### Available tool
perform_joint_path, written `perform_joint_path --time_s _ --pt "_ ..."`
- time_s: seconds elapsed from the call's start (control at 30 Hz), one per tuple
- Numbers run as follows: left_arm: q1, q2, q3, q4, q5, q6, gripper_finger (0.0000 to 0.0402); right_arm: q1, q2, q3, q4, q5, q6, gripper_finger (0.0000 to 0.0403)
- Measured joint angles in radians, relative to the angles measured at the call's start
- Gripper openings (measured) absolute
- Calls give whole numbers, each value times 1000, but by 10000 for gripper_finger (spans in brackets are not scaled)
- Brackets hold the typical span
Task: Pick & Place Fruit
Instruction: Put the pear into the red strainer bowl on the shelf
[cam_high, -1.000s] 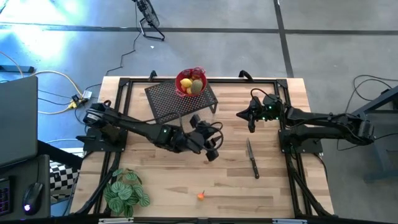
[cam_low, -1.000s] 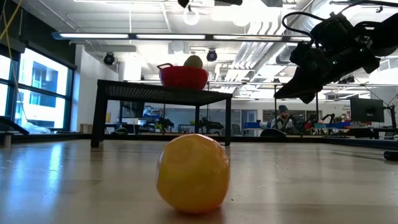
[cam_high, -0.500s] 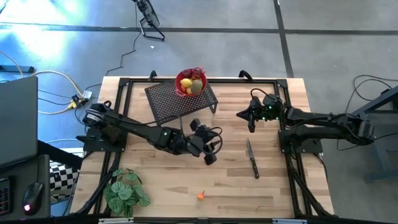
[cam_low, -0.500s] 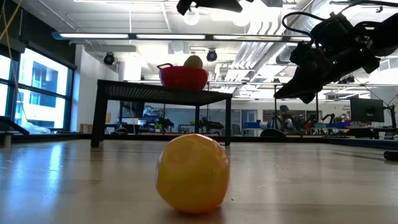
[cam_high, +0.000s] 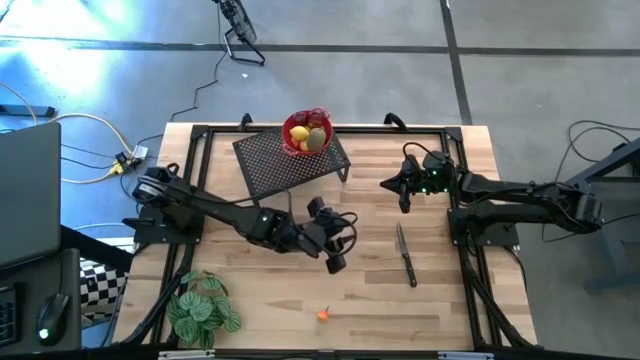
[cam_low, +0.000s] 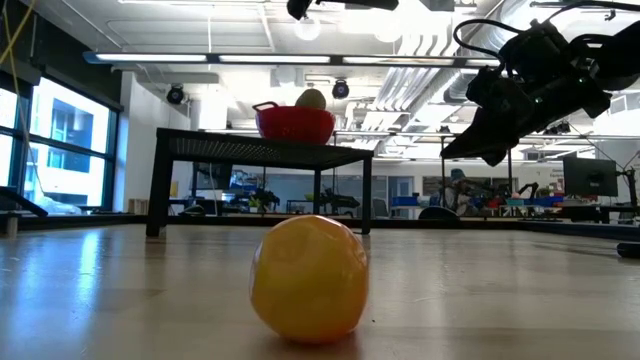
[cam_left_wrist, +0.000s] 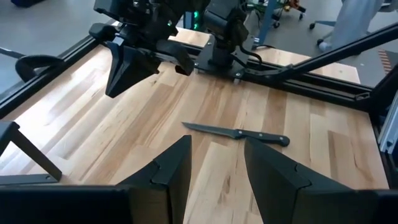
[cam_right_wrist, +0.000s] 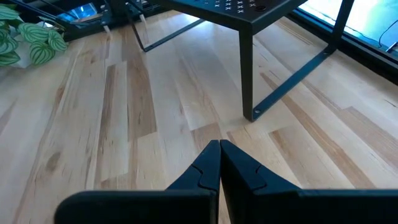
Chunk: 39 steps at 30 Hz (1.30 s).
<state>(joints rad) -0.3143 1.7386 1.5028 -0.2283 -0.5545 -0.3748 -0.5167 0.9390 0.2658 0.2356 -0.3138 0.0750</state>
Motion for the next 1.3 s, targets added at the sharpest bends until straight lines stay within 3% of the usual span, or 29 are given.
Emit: perform_joint_path --time_s 1.3 --pt "-89 0 0 2 -1 -53 143 0 0 0 0 0 0 2"
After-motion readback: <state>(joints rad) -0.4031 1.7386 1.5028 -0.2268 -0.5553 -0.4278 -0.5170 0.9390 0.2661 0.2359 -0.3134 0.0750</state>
